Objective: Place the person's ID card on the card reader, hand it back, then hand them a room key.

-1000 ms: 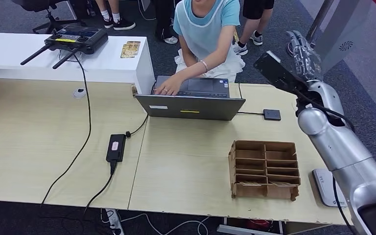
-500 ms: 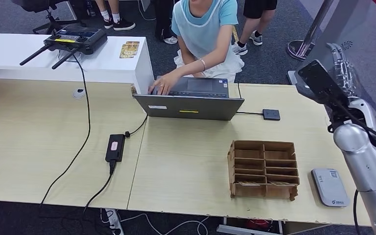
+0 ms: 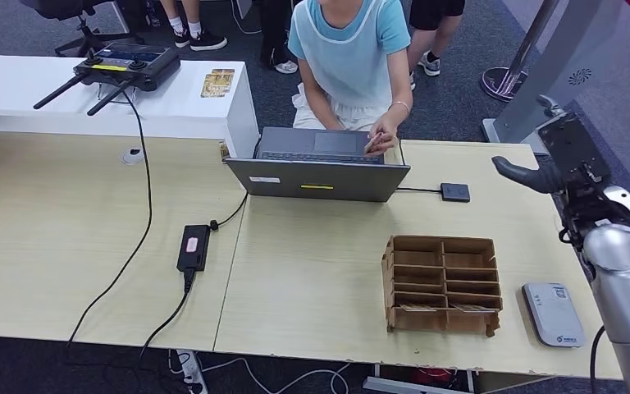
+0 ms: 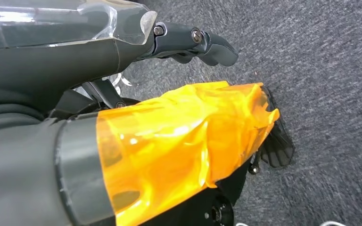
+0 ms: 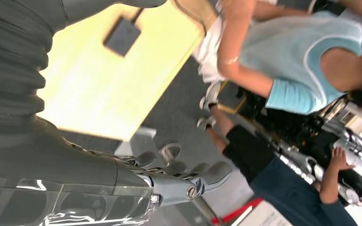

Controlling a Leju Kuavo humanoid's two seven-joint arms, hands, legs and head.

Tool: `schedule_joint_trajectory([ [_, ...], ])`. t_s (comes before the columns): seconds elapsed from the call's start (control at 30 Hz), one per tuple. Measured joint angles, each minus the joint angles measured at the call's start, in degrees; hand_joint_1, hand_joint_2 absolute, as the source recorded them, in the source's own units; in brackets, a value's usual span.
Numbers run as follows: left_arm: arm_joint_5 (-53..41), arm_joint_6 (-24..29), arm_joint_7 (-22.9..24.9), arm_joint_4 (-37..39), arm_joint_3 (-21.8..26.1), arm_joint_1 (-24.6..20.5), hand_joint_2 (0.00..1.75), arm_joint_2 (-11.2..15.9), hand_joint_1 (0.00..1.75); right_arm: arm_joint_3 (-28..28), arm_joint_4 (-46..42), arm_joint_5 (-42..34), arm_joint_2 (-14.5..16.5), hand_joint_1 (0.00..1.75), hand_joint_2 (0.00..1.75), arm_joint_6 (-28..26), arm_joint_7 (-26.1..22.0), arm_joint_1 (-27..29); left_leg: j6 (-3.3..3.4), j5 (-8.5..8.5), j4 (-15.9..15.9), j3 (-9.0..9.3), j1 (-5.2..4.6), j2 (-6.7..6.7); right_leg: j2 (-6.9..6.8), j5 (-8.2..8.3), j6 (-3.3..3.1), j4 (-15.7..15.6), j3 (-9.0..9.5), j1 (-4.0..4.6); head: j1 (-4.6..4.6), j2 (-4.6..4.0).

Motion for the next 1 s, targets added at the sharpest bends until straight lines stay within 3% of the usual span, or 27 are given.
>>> schedule_joint_trajectory([
  [0.23, 0.24, -0.43, -0.19, 0.00, 0.48, 0.04, 0.00, 0.02, 0.00, -2.23, -1.63, -2.04, 0.00, 0.00, 1.75, 1.15, -0.28, 2.18, 0.00, 0.00, 0.00, 0.02, 0.00, 0.02, 0.03, 0.00, 0.00, 0.00, 0.00, 0.00, 0.01, 0.00],
  [0.37, 0.73, -0.66, -0.92, 0.00, 0.69, 0.05, 0.00, 0.02, 0.00, -3.07, -2.47, -7.95, -0.20, 0.00, 1.75, 3.91, -0.50, 3.59, 0.00, 0.01, 0.00, 0.03, 0.00, 0.00, 0.00, 0.00, 0.00, 0.00, 0.00, 0.00, -0.01, 0.01],
  [0.67, 2.15, -1.66, -2.37, 0.00, 1.15, 0.09, 0.00, -0.05, 0.00, -8.33, -7.39, -18.39, -2.21, 0.00, 1.75, 5.20, -4.80, 13.15, 0.01, -0.01, 0.00, -0.05, 0.00, -0.10, -0.12, -0.04, 0.02, -0.02, -0.04, 0.00, 0.00, 0.01],
  [0.8, 2.87, -2.42, -2.68, 0.00, 1.53, 0.14, 0.00, -0.07, 0.00, -12.80, -10.72, -20.54, -3.91, 0.00, 0.00, 7.00, -6.78, 19.16, 0.01, -0.04, 0.00, -0.07, -0.01, -0.09, -0.10, -0.04, 0.02, -0.03, -0.05, -0.01, 0.00, 0.02],
  [1.0, 3.39, -2.70, -3.09, 0.00, 2.09, 0.14, 0.00, -0.10, 0.00, -17.84, -14.62, -20.86, -5.02, 0.00, 0.00, 8.27, -7.50, 25.44, 0.01, -0.04, -0.02, -0.05, 0.00, 0.01, 0.02, -0.04, 0.01, -0.02, -0.06, 0.00, -0.01, 0.00],
])
